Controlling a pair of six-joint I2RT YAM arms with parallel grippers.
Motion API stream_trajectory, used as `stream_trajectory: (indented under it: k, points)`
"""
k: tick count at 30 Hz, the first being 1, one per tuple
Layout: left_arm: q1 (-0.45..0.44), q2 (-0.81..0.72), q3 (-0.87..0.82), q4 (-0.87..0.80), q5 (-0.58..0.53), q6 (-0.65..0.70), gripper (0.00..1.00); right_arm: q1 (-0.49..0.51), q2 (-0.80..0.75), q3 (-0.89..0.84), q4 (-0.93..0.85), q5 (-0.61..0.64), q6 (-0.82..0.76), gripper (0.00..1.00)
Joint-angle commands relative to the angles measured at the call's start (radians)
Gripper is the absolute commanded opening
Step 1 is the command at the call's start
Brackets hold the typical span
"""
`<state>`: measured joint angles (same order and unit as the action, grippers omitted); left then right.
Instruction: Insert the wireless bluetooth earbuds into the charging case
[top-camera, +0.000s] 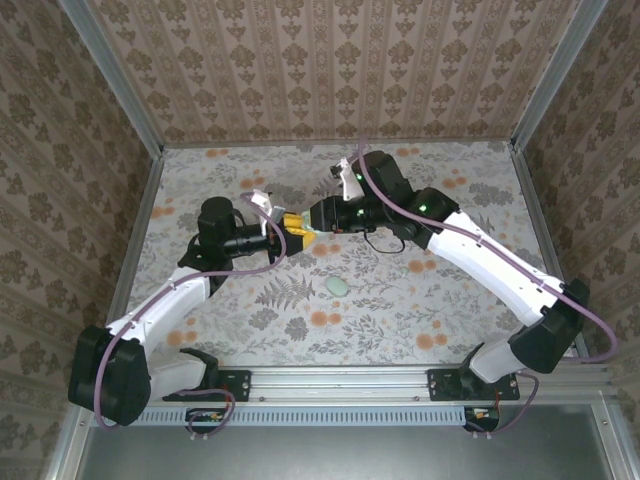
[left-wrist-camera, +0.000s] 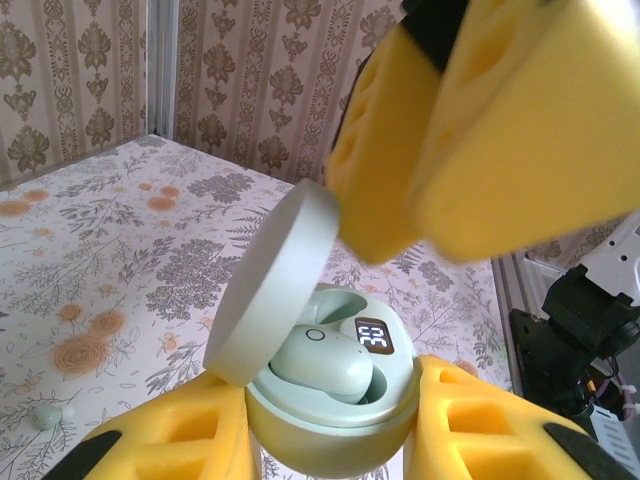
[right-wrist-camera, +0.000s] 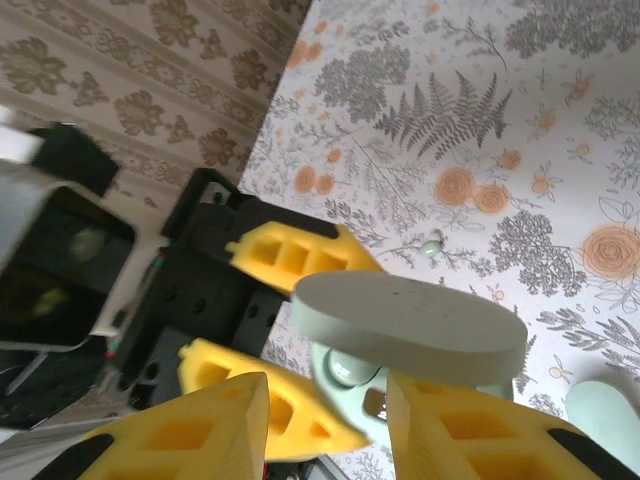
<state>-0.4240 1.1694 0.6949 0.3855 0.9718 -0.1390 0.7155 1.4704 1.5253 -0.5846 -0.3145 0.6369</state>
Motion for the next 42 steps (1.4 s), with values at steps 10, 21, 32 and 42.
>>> stream_trajectory:
  k: [10,21,32,42]
  points:
    - [0.052,-0.030,0.003,0.047,0.024,-0.101,0.10,-0.045,-0.071,-0.020,0.006,-0.019,-0.009,0.35]
    - [0.117,-0.044,-0.003,-0.019,0.041,-0.121,0.10,-0.122,-0.001,-0.089,-0.028,0.015,0.003,0.34]
    - [0.190,-0.025,0.011,-0.255,-0.062,-0.083,0.09,-0.157,0.336,0.081,-0.102,0.043,-0.059,0.31]
    - [0.246,-0.002,-0.002,-0.221,0.010,-0.110,0.09,-0.083,0.287,0.061,0.094,-0.177,-0.075,0.24]
